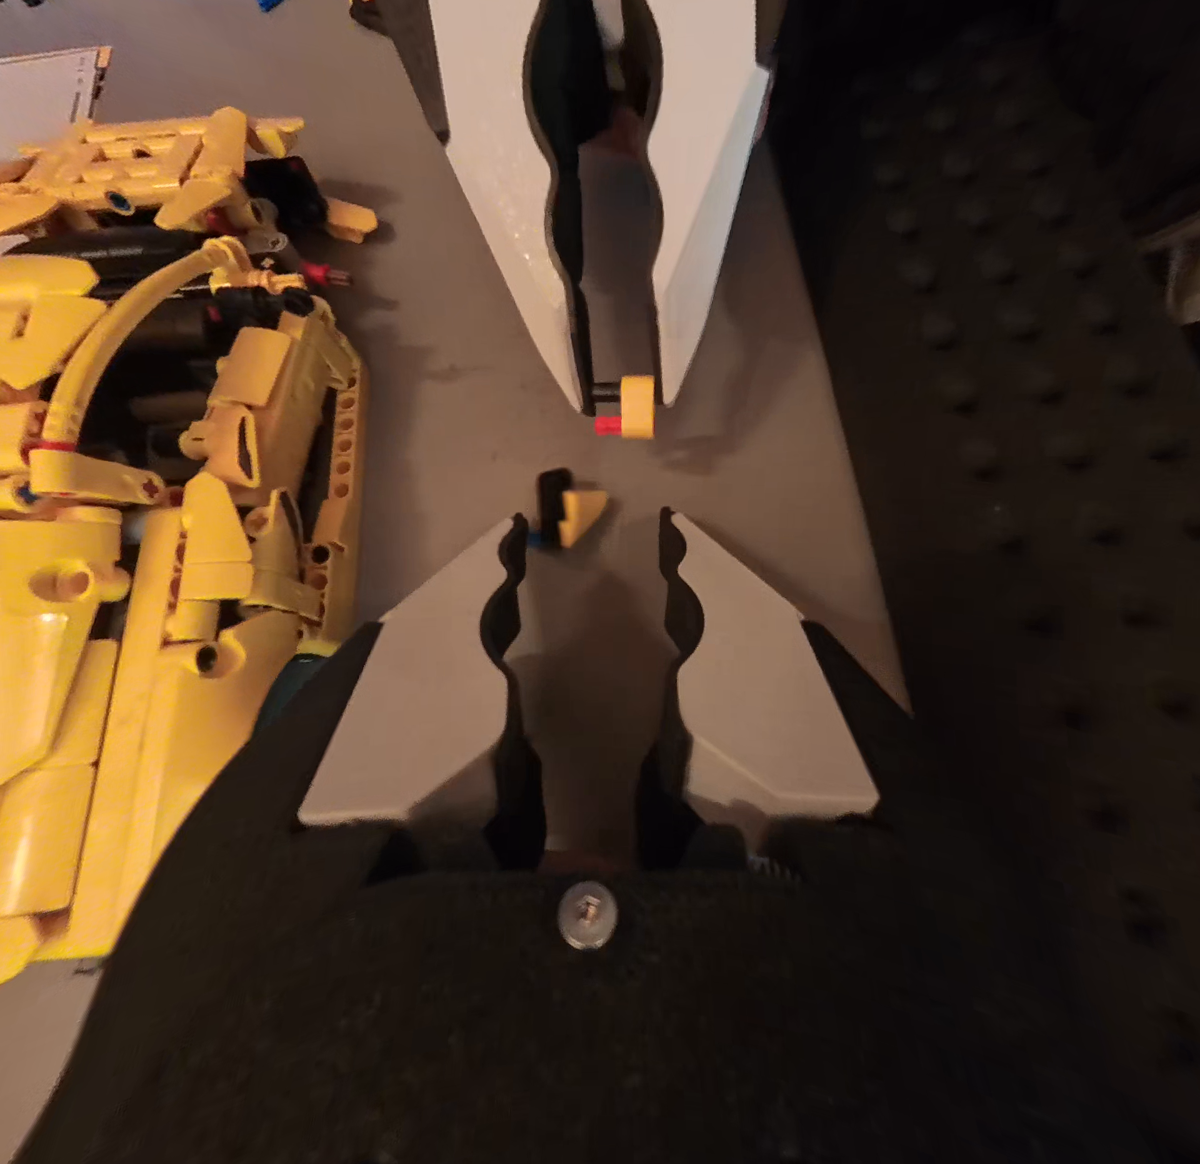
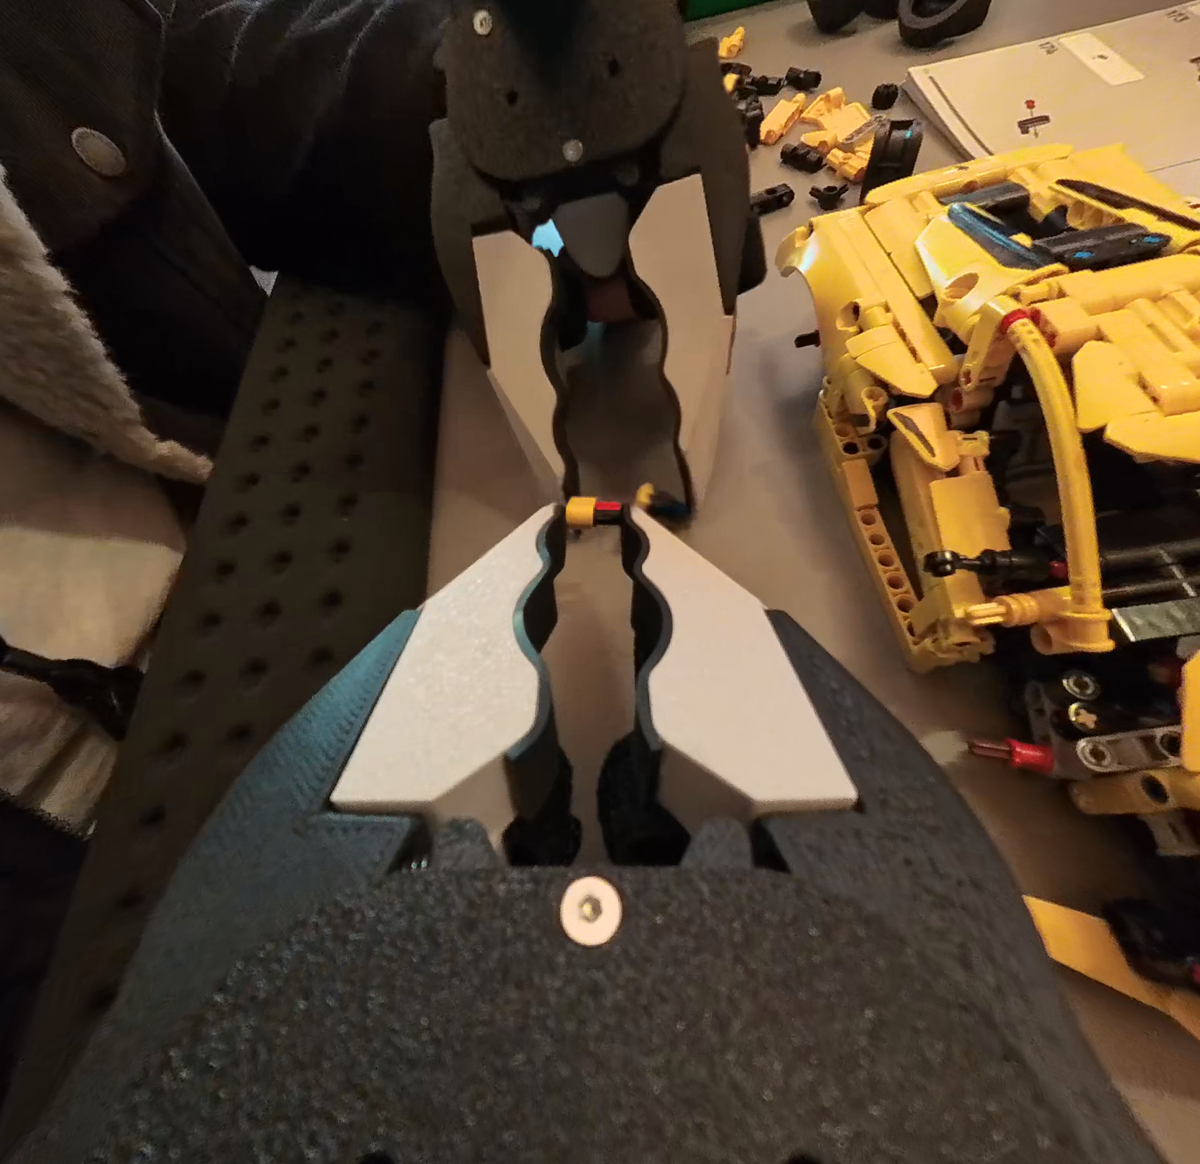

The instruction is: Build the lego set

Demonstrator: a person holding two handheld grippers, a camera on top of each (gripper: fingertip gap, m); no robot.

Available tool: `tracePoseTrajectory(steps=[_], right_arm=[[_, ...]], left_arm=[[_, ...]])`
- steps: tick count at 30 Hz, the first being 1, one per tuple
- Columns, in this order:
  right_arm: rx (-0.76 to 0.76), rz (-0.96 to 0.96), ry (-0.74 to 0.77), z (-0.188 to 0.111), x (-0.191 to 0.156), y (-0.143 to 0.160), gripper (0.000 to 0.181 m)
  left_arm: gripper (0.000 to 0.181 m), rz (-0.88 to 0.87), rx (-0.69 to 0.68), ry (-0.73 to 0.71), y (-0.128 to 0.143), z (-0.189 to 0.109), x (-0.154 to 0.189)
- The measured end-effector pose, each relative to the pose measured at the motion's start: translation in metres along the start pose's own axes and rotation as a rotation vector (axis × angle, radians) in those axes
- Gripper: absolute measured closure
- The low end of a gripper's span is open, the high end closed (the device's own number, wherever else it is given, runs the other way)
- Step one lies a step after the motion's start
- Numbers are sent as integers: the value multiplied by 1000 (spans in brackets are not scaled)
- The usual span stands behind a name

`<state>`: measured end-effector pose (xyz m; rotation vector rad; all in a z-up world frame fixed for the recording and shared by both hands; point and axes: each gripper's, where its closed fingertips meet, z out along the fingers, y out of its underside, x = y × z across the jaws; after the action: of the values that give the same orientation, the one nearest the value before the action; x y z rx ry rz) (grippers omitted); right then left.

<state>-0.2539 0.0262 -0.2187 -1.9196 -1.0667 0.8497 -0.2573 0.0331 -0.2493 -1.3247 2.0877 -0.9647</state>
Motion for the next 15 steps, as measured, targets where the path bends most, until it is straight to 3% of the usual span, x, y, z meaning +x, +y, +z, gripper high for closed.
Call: tracePoseTrajectory(steps=[8,15], right_arm=[[1,24,26,-2,7,1,166],[7,32,82,-15,17,2,166]], left_arm=[[141,18,37,-28,-8,-4,-6],[141,-396,2,10,-22,-1,-14]])
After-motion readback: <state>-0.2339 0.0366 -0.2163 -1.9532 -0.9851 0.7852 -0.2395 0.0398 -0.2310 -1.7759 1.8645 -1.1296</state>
